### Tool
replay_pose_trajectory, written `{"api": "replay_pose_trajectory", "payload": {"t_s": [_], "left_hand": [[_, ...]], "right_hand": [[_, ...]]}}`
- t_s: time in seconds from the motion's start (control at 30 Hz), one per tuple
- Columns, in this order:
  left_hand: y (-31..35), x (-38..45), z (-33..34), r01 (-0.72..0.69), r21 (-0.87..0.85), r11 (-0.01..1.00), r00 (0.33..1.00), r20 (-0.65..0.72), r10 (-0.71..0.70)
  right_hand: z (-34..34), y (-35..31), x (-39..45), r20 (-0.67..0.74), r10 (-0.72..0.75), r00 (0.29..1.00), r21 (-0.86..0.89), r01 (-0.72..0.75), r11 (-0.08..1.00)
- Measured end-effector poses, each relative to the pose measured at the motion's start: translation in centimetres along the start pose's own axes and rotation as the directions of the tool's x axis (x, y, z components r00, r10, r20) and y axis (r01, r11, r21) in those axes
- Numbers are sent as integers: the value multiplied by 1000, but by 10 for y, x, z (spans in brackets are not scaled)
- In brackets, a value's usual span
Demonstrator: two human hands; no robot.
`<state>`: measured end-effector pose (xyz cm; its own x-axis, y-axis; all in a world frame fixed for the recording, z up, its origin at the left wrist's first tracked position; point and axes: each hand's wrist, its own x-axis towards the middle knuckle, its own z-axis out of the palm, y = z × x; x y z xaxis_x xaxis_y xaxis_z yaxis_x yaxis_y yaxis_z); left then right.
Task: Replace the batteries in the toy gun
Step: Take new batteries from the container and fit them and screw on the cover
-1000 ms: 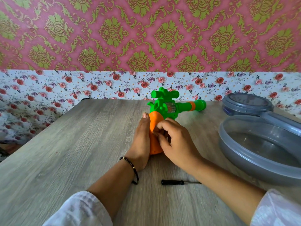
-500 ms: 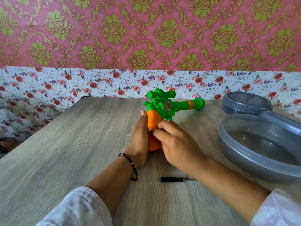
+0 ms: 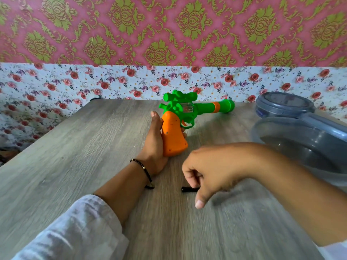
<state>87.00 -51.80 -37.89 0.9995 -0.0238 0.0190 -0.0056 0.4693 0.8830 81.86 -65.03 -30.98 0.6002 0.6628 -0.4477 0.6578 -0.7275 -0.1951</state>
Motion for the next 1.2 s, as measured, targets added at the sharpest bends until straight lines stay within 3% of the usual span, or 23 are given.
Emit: {"api": "replay_pose_trajectory", "payload": {"t_s": [0.13, 0.3, 0.37, 0.43, 0.5, 0.6, 0.7, 0.8, 0.9, 1.2], "left_hand": [[-1, -1, 2, -7, 40, 999, 1000, 4, 7], [-1, -2, 0, -8, 70, 997, 1000, -1, 8], [-2, -1, 0, -12, 77, 997, 1000, 3, 12], [-3, 0, 0, -24, 78, 997, 1000, 7, 24], [-4, 1, 0, -47, 72, 996, 999, 28, 45], [-5, 2, -1, -67, 64, 996, 996, 68, 62], [-7, 4, -3, -74, 48, 996, 995, 76, 70], [-7, 5, -5, -61, 62, 996, 996, 69, 57], [-8, 5, -5, -63, 83, 995, 996, 72, 57], [-6, 3, -4, -38, 55, 998, 999, 33, 36]], "right_hand": [[7, -2, 7, 10, 70, 997, -38, -70, 997], [6, 2, 8, 4, 38, 999, 9, -38, 999], [4, 3, 8, -51, 3, 999, 13, -2, 1000], [0, 7, 7, -194, -46, 980, 12, 50, 999], [-6, 14, 6, -405, -74, 911, 43, 100, 994], [-10, 21, 8, -673, -48, 738, 274, 310, 910], [-8, 22, 15, -807, 9, 591, 347, 462, 816], [-4, 25, 21, -876, 38, 481, 301, 484, 821], [-3, 28, 23, -900, 54, 433, 273, 461, 844], [-1, 24, 24, -890, 63, 452, 263, 395, 880]]}}
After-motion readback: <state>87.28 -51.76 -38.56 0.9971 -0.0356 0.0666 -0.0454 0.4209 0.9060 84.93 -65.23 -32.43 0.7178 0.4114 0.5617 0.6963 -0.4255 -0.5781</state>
